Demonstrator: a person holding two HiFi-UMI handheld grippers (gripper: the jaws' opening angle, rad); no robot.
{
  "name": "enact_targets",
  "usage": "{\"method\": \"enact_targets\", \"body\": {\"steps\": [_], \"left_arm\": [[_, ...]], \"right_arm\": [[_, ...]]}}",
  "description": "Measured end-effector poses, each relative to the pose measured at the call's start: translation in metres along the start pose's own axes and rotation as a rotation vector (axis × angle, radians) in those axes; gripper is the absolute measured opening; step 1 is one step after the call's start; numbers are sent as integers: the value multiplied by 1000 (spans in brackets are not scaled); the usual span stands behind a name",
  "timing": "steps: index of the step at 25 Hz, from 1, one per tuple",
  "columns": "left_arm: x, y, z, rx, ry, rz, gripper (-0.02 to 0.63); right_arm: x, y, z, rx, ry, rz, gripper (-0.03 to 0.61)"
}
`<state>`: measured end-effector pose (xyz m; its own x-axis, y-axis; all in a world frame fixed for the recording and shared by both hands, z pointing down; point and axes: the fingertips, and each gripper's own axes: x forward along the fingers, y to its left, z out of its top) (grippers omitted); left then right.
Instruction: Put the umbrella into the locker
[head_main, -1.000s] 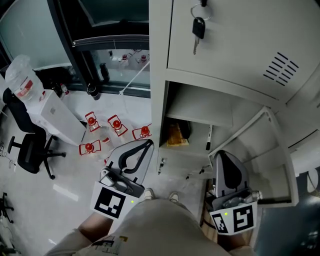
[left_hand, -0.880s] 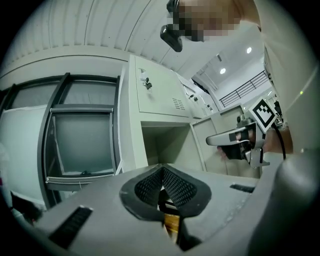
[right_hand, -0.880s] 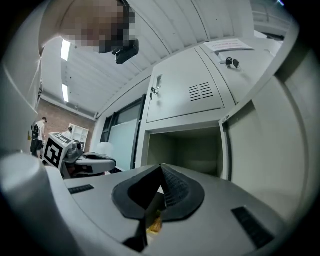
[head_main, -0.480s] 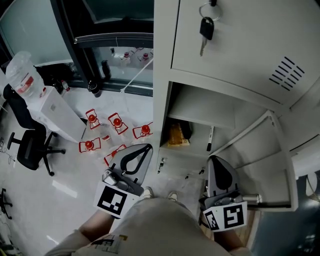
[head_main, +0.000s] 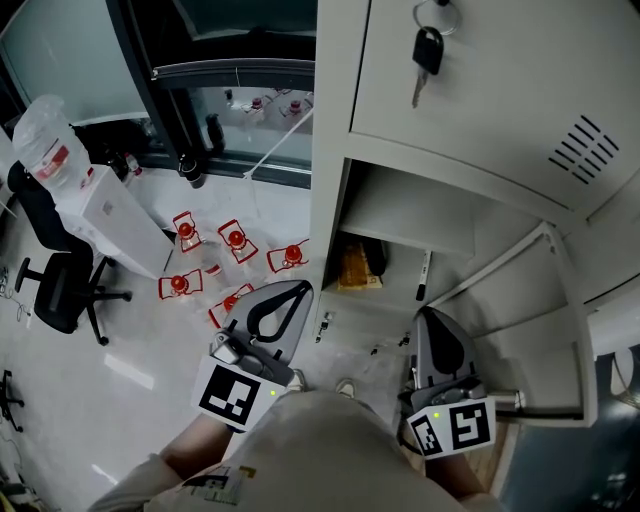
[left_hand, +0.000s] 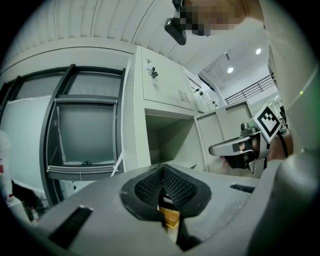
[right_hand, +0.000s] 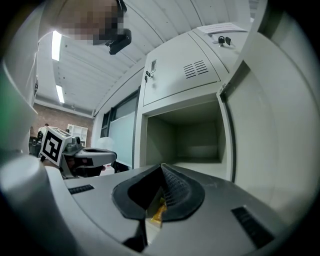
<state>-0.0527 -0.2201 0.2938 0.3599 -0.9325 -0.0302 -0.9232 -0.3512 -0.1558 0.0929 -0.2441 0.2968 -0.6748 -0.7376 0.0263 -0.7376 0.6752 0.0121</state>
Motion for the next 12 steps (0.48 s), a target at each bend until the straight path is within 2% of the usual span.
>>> {"method": "enact_targets", "body": {"steps": [5,9,12], "left_arm": [[4,-2,0,4,-2,-3,8],[5,-1,-1,-57,4,-15,8],[6,2,0,-60,2,-21,8]], "right_arm": [[3,-3,3,-19,-3,-5,8],[6,-5,6,-27,-10,-10,8],[9,-5,6,-28,-8,-4,8]]}}
